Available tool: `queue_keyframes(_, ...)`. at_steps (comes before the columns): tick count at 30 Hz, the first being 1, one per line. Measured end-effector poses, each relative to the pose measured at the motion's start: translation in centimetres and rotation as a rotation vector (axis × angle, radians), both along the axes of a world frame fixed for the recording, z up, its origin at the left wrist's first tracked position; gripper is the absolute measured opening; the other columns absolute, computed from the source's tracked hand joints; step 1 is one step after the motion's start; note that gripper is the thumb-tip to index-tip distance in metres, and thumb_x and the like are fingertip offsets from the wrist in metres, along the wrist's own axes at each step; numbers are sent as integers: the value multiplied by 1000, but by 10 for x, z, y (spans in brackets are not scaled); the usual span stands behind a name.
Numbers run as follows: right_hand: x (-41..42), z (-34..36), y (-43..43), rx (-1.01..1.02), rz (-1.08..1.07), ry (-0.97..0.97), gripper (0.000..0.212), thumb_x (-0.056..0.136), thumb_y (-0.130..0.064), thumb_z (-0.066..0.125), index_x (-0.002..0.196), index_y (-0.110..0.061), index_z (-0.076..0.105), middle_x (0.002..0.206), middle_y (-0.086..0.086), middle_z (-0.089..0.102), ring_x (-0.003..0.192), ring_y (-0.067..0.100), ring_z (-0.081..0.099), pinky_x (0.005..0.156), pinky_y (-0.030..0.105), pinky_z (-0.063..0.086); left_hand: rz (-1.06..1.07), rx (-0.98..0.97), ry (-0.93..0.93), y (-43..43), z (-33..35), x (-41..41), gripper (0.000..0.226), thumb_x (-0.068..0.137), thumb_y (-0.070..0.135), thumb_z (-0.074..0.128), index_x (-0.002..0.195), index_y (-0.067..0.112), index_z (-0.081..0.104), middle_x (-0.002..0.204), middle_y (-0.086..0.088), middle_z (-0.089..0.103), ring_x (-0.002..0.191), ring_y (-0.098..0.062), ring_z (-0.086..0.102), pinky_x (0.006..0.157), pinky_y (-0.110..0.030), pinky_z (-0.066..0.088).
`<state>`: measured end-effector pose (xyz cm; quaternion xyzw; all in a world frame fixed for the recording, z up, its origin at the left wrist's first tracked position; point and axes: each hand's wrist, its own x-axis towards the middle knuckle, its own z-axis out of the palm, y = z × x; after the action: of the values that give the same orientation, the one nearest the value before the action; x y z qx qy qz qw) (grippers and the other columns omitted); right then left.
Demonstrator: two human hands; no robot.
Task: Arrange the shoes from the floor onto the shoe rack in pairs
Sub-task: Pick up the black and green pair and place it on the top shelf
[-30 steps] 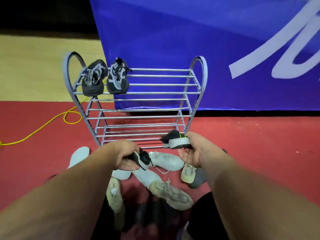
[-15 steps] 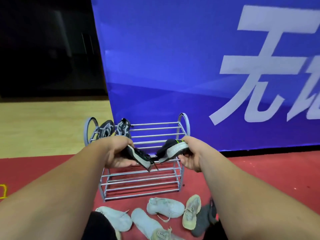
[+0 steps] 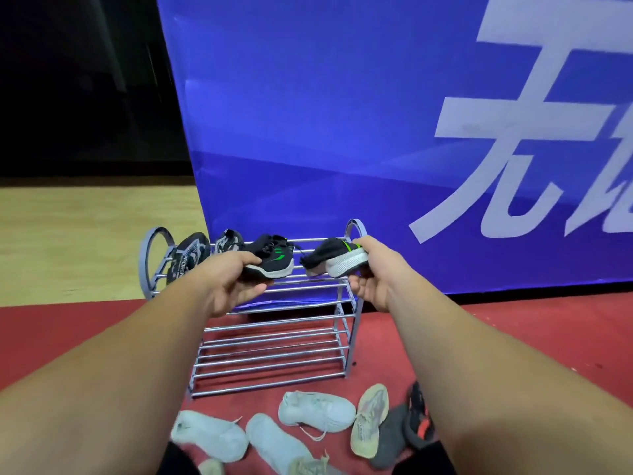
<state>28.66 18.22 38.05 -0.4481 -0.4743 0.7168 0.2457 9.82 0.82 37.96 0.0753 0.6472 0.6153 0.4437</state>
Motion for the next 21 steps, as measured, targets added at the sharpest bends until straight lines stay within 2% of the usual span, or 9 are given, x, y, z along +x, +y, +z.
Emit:
queue_keyframes(4, -14, -22, 14, -12, -62, 76, 30, 88, -34, 73, 104, -9, 68, 78, 11, 65, 48, 19, 58, 48, 29, 50, 65, 58, -49, 21, -30, -10, 21, 98, 11, 58, 117, 6, 64, 81, -8, 77, 68, -19, 74, 61, -27, 61)
queue_keyframes(6, -24, -36, 20, -36, -74, 107, 30, 91, -31, 72, 109, -8, 70, 81, 10, 71, 53, 19, 61, 50, 29, 51, 83, 75, -80, 29, -47, -14, 19, 98, 9, 57, 116, 7, 63, 77, -5, 77, 67, -17, 73, 60, -27, 62)
queue_keyframes(8, -36, -50, 26, -62, -85, 115, 29, 93, -30, 71, 113, -9, 71, 88, 10, 74, 60, 20, 66, 52, 29, 52, 95, 97, -105, 35, -63, -19, 21, 98, 7, 57, 118, 9, 64, 82, -5, 77, 76, -17, 72, 59, -27, 61)
queue_keyframes(11, -55, -68, 36, -111, -96, 142, 32, 93, -27, 73, 118, -8, 70, 96, 12, 74, 71, 23, 68, 54, 30, 52, 115, 149, -135, 41, -81, -30, 21, 98, 3, 55, 112, 15, 64, 90, -4, 78, 87, -18, 72, 68, -32, 59)
queue_keyframes(14, -74, -83, 47, -151, -91, 174, 33, 94, -25, 74, 121, -8, 69, 106, 12, 74, 76, 21, 68, 60, 30, 55, 118, 175, -136, 45, -95, -43, 26, 98, 2, 55, 116, 19, 64, 106, -6, 77, 96, -20, 72, 76, -35, 57)
queue_keyframes(16, -86, -97, 56, -125, -128, 82, 34, 93, -26, 75, 122, -11, 67, 115, 16, 74, 79, 20, 72, 66, 36, 61, 119, 184, -136, 46, -103, -51, 30, 98, 2, 55, 119, 21, 64, 110, -4, 76, 98, -20, 72, 78, -36, 58)
queue_keyframes(17, -92, -105, 60, -110, -168, -5, 36, 92, -27, 75, 124, -13, 65, 120, 20, 72, 84, 21, 73, 75, 43, 64, 118, 188, -140, 47, -107, -54, 31, 98, 2, 54, 120, 22, 63, 111, -4, 76, 99, -19, 73, 78, -36, 59)
queue_keyframes(19, -98, -120, 63, -149, -219, -119, 35, 92, -29, 71, 122, -15, 61, 116, 21, 69, 83, 24, 70, 87, 51, 59, 106, 196, -147, 49, -113, -58, 33, 99, 2, 54, 123, 22, 62, 113, -3, 76, 101, -19, 73, 78, -36, 59)
queue_keyframes(21, -99, -129, 59, -215, -199, -127, 39, 97, -33, 64, 131, -15, 56, 100, 10, 62, 74, 26, 68, 82, 47, 60, 103, 197, -148, 53, -118, -59, 34, 99, 2, 54, 127, 21, 61, 116, -3, 75, 105, -20, 71, 78, -36, 59)
